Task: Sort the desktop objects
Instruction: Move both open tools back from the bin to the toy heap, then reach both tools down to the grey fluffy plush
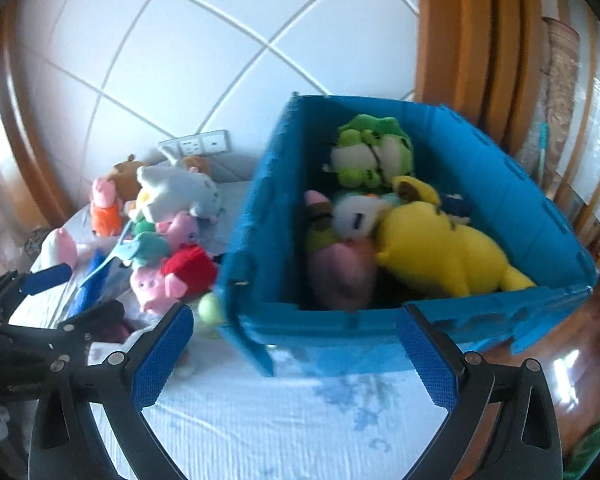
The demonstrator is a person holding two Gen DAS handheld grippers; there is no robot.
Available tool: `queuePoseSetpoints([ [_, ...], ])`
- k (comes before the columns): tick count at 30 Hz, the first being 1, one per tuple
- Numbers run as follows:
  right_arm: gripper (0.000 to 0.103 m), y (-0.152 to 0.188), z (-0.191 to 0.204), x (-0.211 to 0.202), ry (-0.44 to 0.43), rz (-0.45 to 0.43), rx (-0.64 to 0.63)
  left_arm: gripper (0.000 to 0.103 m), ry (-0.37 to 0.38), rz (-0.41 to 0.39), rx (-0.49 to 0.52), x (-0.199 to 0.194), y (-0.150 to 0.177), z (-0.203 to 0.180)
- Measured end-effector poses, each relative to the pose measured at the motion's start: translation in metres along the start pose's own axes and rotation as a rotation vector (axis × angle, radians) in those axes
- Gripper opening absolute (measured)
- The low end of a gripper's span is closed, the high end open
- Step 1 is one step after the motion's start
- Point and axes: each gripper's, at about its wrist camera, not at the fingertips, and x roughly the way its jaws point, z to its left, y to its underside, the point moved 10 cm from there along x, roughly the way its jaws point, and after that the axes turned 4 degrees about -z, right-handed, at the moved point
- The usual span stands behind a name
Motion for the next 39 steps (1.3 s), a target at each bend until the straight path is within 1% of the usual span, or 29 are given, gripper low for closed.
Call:
queuePoseSetpoints([
  [4,0.102,-0.003,0.034,0.010,-0.070,-0.010,-0.049,0.096,-0.066,-0.011,-0.066,-0.004,0.011,0.034],
  [7,0.102,-0.004,0.061,0.019,-0.135,-0.008,-0.091,0.096,-0.116,0.003,-0.105,-0.006,0.022,0.062],
  [10,0.103,-0.006,0.082,0.029,-0.157,-0.017,-0.119,0.096,-0.174,0.003,-0.167,-0.011,0.034,0.095],
  [12,0.103,-0.008,0.094,0.033,-0.158,-0.040,-0.153,0.096,-0.206,0.008,-0.208,-0.014,0.045,0.115],
  [15,0.103,-0.009,0.118,0.033,-0.224,-0.063,-0.178,0.096,-0.258,0.025,-0.253,-0.020,0.063,0.146],
  [17,0.103,-0.008,0.133,0.035,-0.259,-0.068,-0.182,0.101,-0.283,0.039,-0.279,-0.022,0.078,0.164],
  [18,0.103,-0.006,0.141,0.037,-0.279,-0.064,-0.183,0.103,-0.288,0.041,-0.286,-0.023,0.083,0.170],
  [23,0.103,0.015,0.184,0.047,-0.345,-0.019,-0.210,0.103,-0.296,0.063,-0.290,-0.020,0.106,0.199],
  [26,0.103,0.029,0.205,0.055,-0.362,0.008,-0.196,0.103,-0.299,0.091,-0.278,-0.012,0.118,0.217],
  [29,0.103,0.043,0.221,0.068,-0.359,0.043,-0.161,0.103,-0.270,0.125,-0.254,0.000,0.129,0.229],
  [33,0.103,0.066,0.232,0.091,-0.340,0.095,-0.120,0.103,-0.236,0.155,-0.235,0.019,0.142,0.238],
  [36,0.102,0.087,0.236,0.105,-0.336,0.135,-0.116,0.103,-0.230,0.172,-0.250,0.031,0.152,0.237],
  [37,0.100,0.094,0.235,0.110,-0.330,0.150,-0.120,0.103,-0.229,0.177,-0.256,0.035,0.155,0.236],
  [38,0.095,0.098,0.233,0.115,-0.329,0.163,-0.122,0.103,-0.234,0.180,-0.261,0.039,0.158,0.234],
  [39,0.093,0.102,0.231,0.121,-0.331,0.176,-0.122,0.103,-0.241,0.182,-0.265,0.043,0.161,0.231],
])
